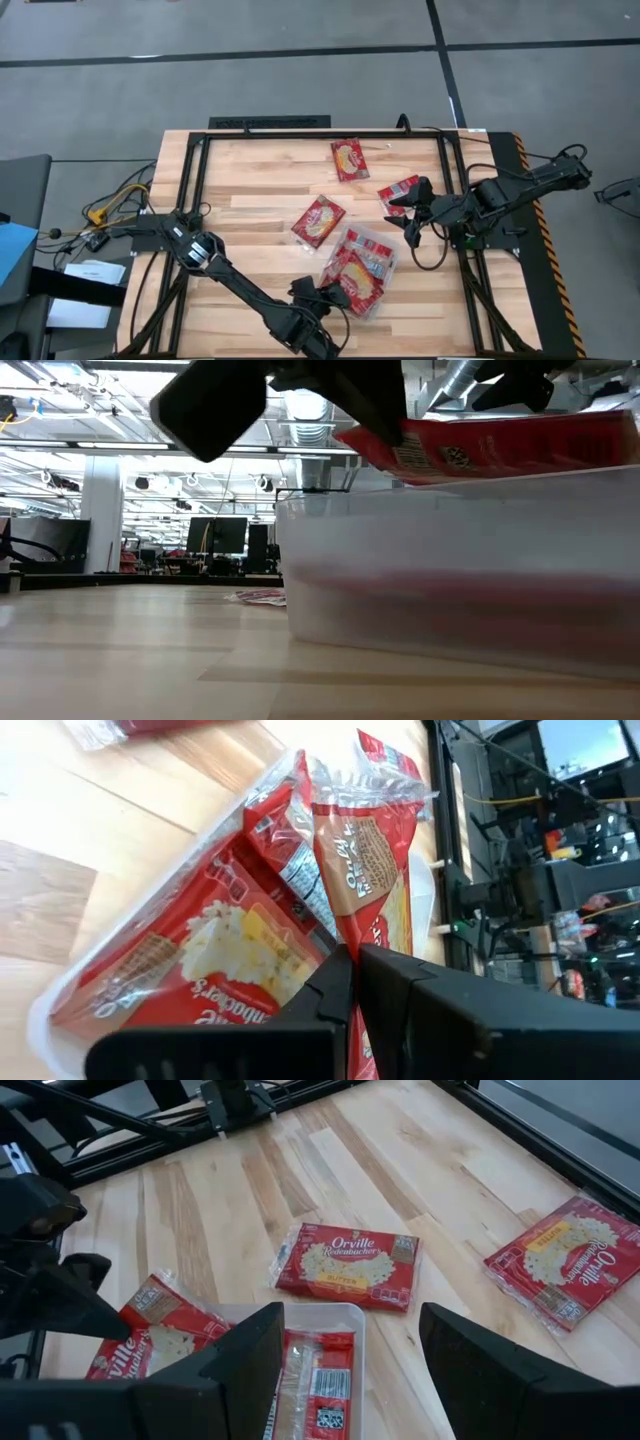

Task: Sort popcorn bags into baskets
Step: Put the red popcorn bag into the transparent bin

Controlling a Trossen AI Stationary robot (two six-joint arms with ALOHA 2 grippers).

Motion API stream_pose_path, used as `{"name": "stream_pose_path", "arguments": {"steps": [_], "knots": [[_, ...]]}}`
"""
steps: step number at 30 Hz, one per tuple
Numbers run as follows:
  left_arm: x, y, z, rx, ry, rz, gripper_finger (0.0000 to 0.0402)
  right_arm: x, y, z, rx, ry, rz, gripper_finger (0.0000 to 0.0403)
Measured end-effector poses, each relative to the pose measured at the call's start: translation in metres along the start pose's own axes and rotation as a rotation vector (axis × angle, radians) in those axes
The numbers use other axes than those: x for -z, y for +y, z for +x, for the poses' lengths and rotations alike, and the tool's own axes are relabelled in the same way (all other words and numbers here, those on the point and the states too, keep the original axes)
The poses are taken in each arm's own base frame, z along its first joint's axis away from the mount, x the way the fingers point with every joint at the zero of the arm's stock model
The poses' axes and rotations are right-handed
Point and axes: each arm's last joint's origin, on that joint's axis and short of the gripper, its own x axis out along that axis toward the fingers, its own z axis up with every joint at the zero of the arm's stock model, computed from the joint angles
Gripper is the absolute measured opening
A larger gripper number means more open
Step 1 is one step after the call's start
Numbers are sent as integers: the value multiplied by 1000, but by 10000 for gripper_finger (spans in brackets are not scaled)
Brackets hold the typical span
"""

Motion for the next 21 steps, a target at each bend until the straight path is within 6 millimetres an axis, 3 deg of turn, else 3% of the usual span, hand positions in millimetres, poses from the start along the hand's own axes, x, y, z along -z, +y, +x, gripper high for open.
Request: {"name": "stream_pose_path", "arguments": {"steps": [21], "knots": [[1, 2, -1, -36, 32, 45, 0, 0, 0, 0, 0, 0, 0, 260]]}}
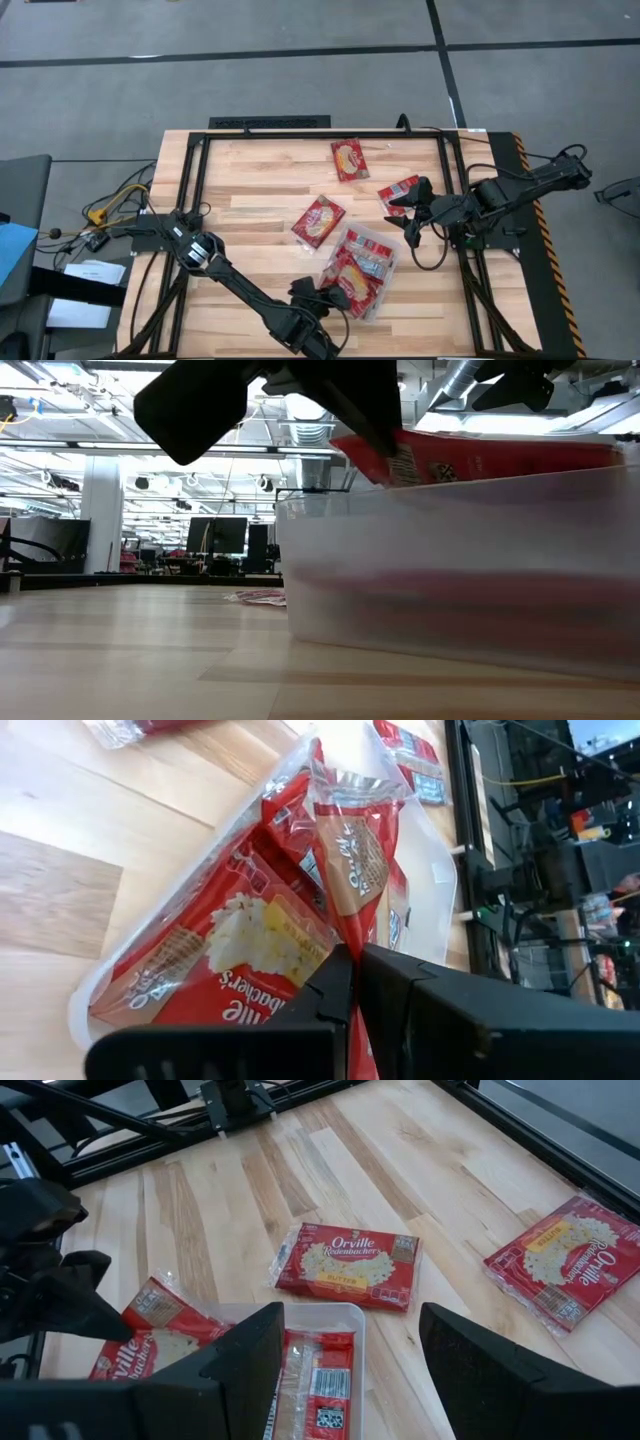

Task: Sort popcorn bags into baskets
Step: Put the red popcorn bag into the transparent bin

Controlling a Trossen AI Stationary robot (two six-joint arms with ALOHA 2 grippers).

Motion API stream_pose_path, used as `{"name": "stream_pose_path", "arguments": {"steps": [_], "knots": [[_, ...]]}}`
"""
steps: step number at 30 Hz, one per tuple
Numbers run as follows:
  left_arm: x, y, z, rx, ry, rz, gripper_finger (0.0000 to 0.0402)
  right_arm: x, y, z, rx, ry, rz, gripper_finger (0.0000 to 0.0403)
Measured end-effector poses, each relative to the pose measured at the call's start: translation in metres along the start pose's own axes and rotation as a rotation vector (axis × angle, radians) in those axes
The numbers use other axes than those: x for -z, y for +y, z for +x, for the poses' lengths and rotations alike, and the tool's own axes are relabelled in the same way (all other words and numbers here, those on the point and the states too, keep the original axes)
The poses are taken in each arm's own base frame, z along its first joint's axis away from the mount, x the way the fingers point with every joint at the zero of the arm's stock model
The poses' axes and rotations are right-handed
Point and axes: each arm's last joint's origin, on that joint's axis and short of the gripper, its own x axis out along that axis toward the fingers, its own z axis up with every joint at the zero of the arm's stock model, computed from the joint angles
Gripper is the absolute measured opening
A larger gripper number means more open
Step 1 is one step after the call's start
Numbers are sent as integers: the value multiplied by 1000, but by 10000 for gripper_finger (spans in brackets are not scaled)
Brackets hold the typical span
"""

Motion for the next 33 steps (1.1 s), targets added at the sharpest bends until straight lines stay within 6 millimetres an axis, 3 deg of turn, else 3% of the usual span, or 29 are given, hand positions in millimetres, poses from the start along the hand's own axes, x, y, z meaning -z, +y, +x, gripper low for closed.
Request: {"name": "stream_pose_path", "arguments": {"steps": [10, 21, 28, 33], "knots": [[4, -2, 0, -32, 77, 24, 9, 0, 0, 0, 0, 0, 0, 260], [8, -1, -4, -38, 119, 37, 116, 1, 1, 0, -44, 28, 0, 260], [19, 6, -24, -48, 200, -6, 167, 2, 3, 0, -59, 37, 2, 260], [30, 11, -45, -24, 258, -71, 173, 11, 20, 20, -71, 98, -42, 258]]}}
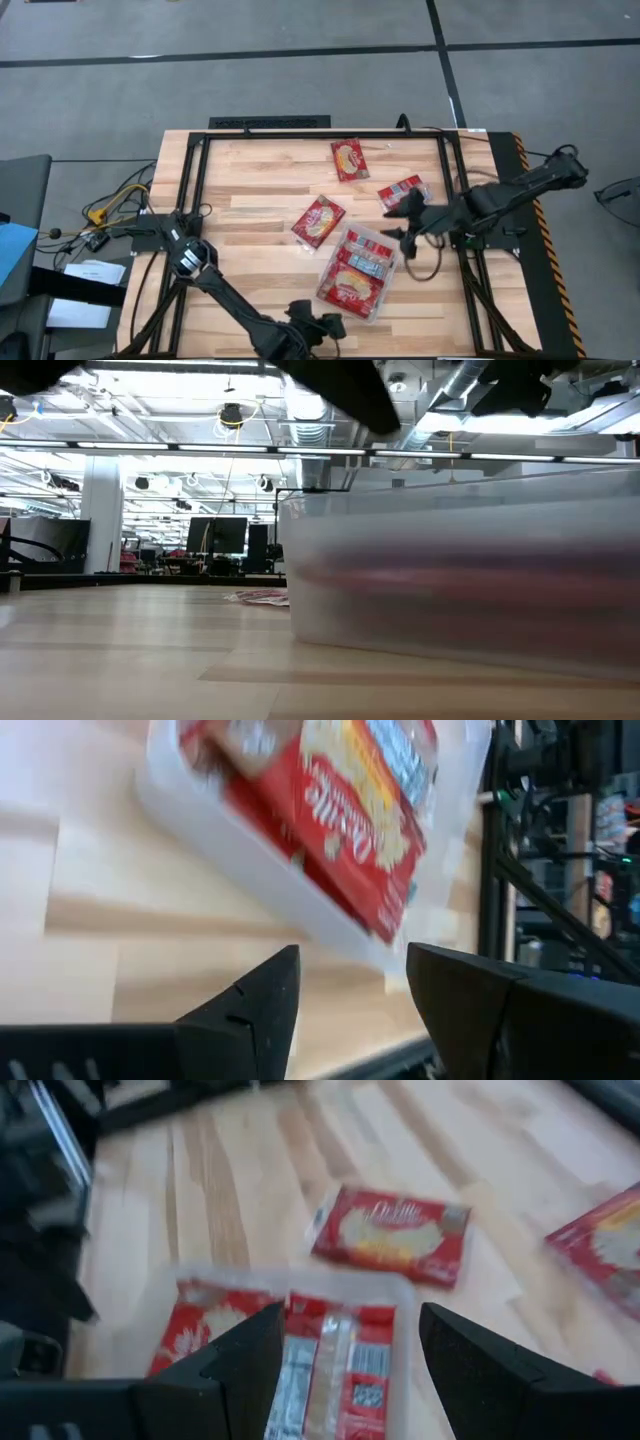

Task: Sort popcorn bags into baskets
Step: Put the red popcorn bag into the transparent bin

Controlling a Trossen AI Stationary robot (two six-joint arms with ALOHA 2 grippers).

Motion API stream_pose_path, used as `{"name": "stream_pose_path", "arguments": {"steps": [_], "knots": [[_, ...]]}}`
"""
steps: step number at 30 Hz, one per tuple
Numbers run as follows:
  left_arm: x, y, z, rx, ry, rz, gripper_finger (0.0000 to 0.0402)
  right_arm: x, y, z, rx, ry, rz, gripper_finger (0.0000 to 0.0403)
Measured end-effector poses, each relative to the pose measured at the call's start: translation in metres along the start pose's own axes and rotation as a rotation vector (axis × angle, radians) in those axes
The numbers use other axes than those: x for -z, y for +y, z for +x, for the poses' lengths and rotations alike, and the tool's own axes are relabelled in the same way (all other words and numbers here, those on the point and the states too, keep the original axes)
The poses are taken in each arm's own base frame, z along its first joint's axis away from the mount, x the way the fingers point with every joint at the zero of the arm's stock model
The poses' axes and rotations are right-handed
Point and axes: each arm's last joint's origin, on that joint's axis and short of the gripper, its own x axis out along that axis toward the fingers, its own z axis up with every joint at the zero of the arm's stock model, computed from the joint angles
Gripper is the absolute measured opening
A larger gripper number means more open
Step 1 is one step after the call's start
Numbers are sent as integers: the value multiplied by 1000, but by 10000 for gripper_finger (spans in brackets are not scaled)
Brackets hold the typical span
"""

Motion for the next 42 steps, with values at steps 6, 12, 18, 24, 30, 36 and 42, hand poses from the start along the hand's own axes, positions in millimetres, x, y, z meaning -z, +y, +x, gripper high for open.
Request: {"name": "stream_pose_path", "arguments": {"steps": [6, 12, 18, 24, 30, 36, 42], "knots": [[12, 4, -14, 35, 49, -58, 174, 22, 23, 48, 41, 146, -91, 223], [14, 5, -16, 38, 58, -69, 174, 51, 40, 90, 81, 265, -171, 135], [14, 5, -16, 38, 59, -65, 174, 73, 53, 113, 79, 309, -238, 39], [14, 5, -17, 38, 62, -77, 174, 84, 63, 127, 13, 319, -272, 14], [14, 5, -17, 38, 63, -78, 174, 92, 64, 136, 22, 345, -277, 42], [14, 4, -17, 40, 64, -75, 174, 96, 69, 144, -47, 352, -277, 23], [14, 4, -17, 40, 63, -71, 174, 98, 70, 145, -77, 369, -284, 16]]}}
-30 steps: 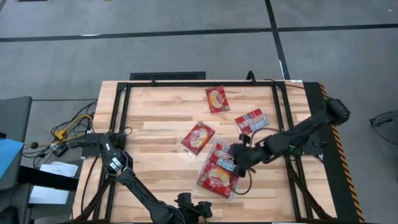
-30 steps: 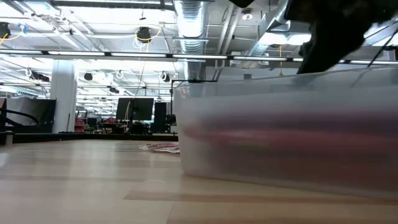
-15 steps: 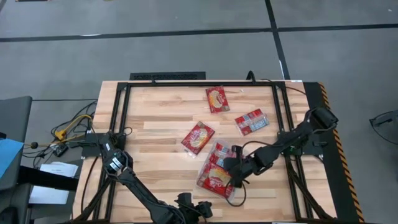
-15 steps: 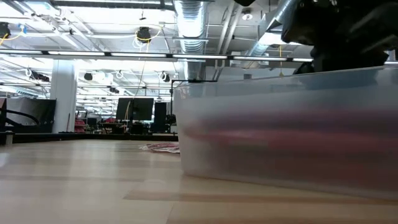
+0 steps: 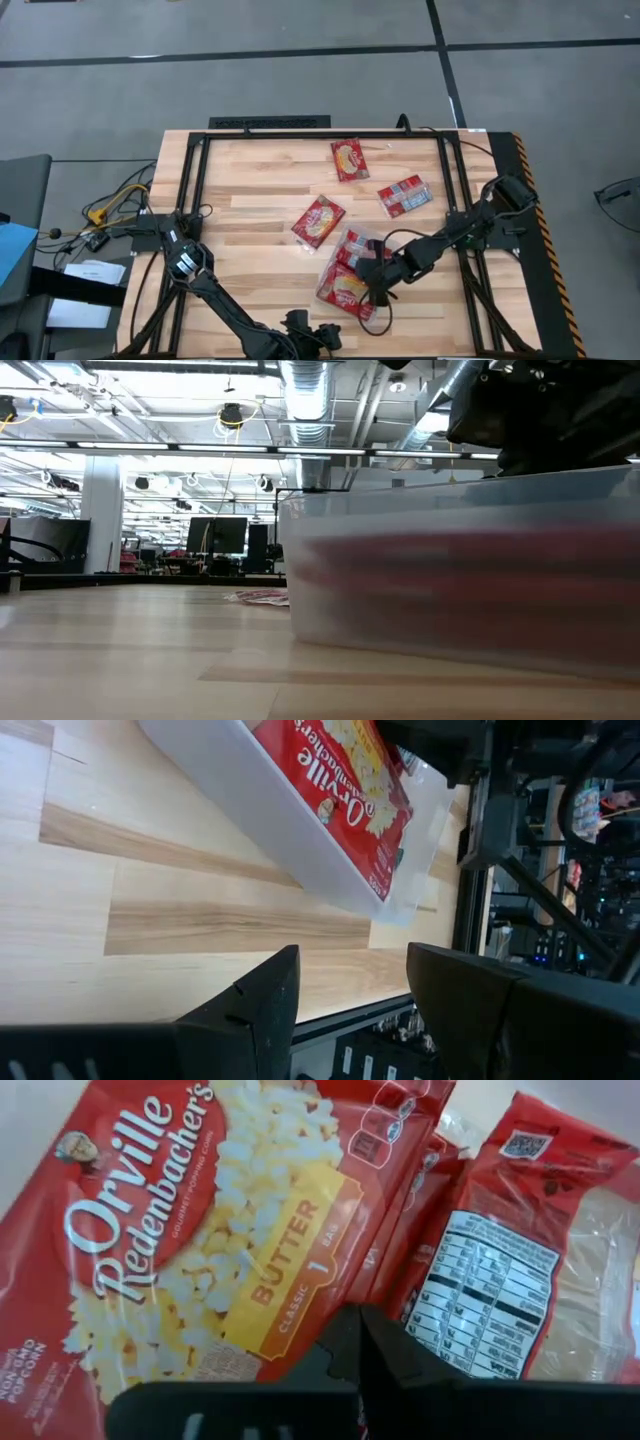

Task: Sort popcorn bags into baskets
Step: Put the red popcorn bag into the transparent bin

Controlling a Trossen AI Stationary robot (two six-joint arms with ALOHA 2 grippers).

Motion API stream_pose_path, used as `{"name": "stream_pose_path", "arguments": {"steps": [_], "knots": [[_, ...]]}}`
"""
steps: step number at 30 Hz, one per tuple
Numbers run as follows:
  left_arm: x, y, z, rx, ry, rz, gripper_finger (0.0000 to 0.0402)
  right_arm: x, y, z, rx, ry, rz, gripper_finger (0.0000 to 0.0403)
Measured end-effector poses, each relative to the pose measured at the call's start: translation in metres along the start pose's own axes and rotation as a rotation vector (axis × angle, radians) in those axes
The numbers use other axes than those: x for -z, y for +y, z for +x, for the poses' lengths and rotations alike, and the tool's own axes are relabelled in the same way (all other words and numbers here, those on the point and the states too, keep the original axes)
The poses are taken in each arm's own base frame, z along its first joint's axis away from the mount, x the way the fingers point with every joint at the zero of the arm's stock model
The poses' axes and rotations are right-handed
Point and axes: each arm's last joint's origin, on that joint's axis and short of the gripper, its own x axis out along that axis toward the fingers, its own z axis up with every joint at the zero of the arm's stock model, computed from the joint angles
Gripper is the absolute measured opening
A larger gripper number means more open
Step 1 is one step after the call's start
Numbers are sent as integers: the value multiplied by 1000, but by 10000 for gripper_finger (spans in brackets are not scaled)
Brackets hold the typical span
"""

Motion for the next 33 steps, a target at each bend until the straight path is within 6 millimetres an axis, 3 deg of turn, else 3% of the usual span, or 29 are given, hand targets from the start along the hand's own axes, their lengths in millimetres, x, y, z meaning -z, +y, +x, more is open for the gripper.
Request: {"name": "stream_pose_path", "arguments": {"steps": [6, 10, 14, 20, 24, 28, 33], "knots": [[-1, -1, 1, 15, -17, -1, 174, -3, -2, -10, -11, -5, -1, 46], [-9, -7, -4, -6, -40, 29, 174, -11, -4, -33, -38, -60, -1, 53], [-34, -27, -22, -56, -96, 113, 174, -21, -10, -63, -52, -148, -3, 53], [-114, -81, -65, -183, -250, 366, 175, -33, -35, -107, -62, -263, 71, 59], [-177, -118, -76, -330, -289, 596, 190, -35, -50, -130, -58, -316, 112, 93], [-234, -147, -61, -500, -189, 779, 231, -34, -62, -144, -45, -343, 141, 154], [-299, -165, -22, -675, -82, 941, 280, -33, -72, -148, -17, -336, 178, 232]]}}
